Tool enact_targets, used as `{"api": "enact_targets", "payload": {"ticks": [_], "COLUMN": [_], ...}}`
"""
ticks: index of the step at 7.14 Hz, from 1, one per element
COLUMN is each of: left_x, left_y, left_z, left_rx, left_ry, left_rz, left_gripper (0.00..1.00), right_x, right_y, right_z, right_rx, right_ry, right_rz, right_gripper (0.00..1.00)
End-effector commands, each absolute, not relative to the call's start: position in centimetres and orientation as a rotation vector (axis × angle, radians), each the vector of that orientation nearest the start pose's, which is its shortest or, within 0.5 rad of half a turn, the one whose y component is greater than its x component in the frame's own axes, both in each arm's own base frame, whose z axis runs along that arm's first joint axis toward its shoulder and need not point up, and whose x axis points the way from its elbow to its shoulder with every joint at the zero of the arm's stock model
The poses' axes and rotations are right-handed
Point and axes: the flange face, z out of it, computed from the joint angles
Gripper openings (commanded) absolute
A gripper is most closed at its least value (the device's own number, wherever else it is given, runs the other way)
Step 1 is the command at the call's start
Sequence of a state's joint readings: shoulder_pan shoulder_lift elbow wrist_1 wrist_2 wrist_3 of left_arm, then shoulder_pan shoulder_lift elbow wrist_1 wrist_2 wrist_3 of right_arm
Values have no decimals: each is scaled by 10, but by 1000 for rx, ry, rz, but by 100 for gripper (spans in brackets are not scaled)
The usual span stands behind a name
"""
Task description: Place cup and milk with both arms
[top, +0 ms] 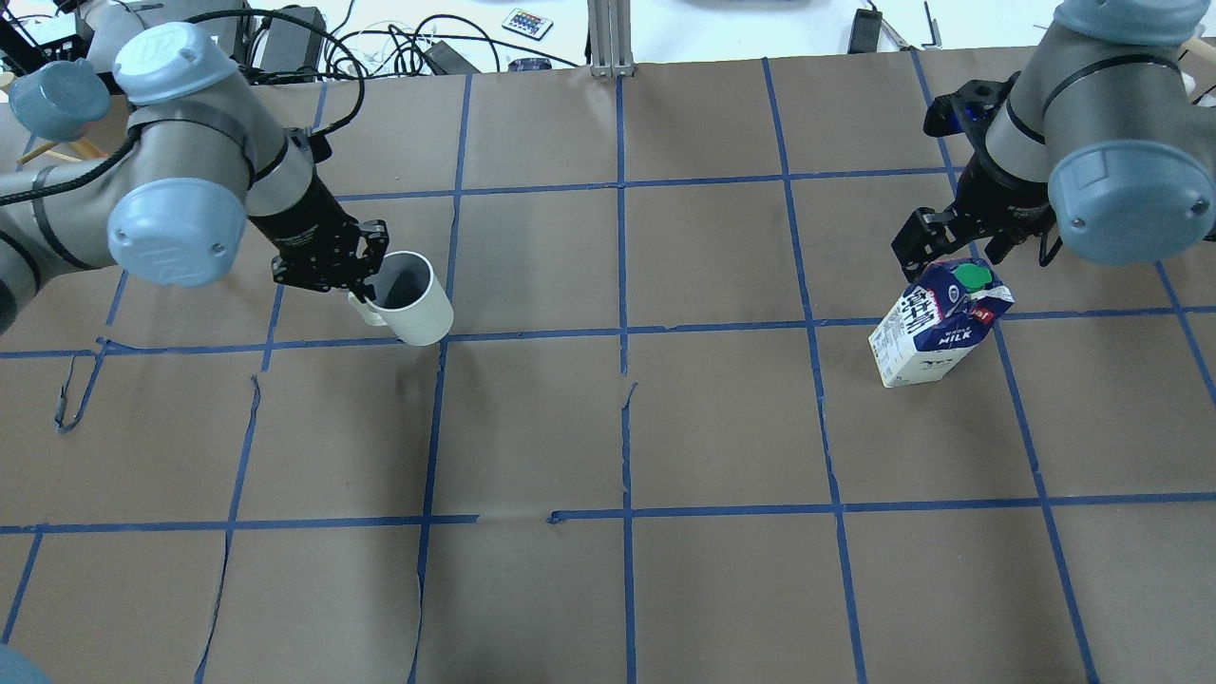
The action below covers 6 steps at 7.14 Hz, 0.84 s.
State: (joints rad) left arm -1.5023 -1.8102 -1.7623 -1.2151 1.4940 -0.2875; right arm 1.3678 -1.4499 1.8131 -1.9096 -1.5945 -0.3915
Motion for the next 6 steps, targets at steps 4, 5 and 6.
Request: {"api": "enact_targets", "payload": {"ticks": [4, 5, 6], "left_x": [-231, -254, -278], "left_y": [-622, -648, -668], "left_z": [309, 309, 295], "left_rx": [-868, -903, -938], "left_ry": [3143, 3129, 3125], "left_rz": [5, 18, 17], "left_gripper": [0, 0, 0], "right_x": [-1, 0, 0], "right_y": [-518, -519, -519], "right_z": [319, 321, 319], "right_rx": [-204, -206, -206], "right_ry": [3118, 3119, 3117], "right_rz": [121, 104, 105], "right_gripper": [97, 90, 81]}}
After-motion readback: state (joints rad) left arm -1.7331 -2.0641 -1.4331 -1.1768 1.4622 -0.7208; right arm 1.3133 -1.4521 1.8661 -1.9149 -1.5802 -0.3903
